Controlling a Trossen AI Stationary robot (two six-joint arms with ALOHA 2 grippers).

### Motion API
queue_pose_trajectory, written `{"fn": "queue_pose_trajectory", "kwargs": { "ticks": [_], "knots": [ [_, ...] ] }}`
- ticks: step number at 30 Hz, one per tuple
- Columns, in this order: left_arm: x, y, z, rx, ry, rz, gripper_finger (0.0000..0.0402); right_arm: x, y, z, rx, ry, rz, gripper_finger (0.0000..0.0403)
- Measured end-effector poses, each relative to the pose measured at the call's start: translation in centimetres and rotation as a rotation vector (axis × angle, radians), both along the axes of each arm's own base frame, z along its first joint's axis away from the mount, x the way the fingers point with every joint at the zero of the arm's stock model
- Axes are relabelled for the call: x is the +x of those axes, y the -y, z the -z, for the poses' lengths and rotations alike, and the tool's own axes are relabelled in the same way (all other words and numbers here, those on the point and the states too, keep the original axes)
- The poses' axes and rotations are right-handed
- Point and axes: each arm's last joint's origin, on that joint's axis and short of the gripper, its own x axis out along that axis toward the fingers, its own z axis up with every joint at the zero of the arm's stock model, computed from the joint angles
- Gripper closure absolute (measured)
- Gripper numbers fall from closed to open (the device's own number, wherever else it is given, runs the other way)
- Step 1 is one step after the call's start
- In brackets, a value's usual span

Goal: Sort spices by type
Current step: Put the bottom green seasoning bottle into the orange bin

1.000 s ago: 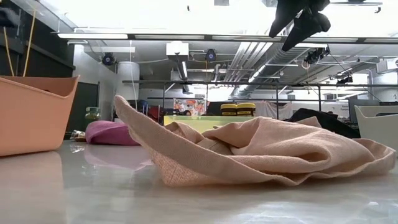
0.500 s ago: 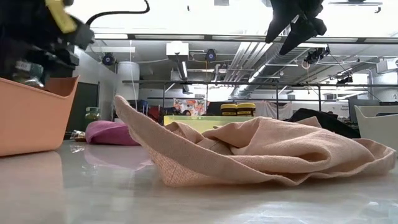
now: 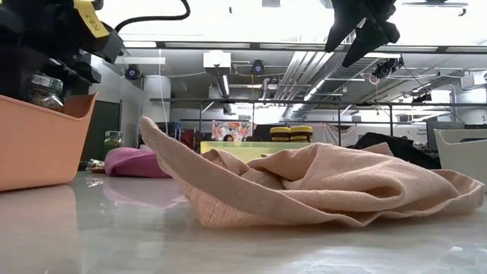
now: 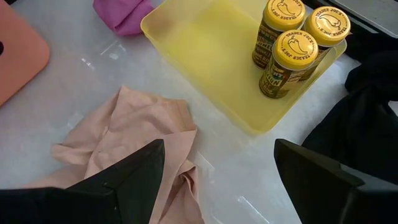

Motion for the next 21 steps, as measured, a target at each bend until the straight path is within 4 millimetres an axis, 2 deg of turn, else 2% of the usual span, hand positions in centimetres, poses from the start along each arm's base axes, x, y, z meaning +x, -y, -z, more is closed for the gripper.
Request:
{"fn": "queue_pose_trajectory", "kwargs": {
  "ticks": [3,6,14,21],
  "knots": [
    [0.0,0.0,0.0,0.000,0.000,0.000,0.0120,0.0,0.0,0.0,0.000,0.000,0.000,0.0105],
    [0.0,0.0,0.0,0.000,0.000,0.000,0.0087,0.0,0.0,0.0,-0.001,0.000,0.000,0.0105],
    [0.3,0.2,-1.5,-0.008,0.017,0.008,0.0083,0.0,0.0,0.0,-0.002,-0.001,-0.002,0.0105],
    [-0.7,-0.2,-5.2,-0.045,0.097,-0.028,0.0083,0.0,0.0,0.0,-0.003,-0.002,-0.003,0.0105]
  ]
}}
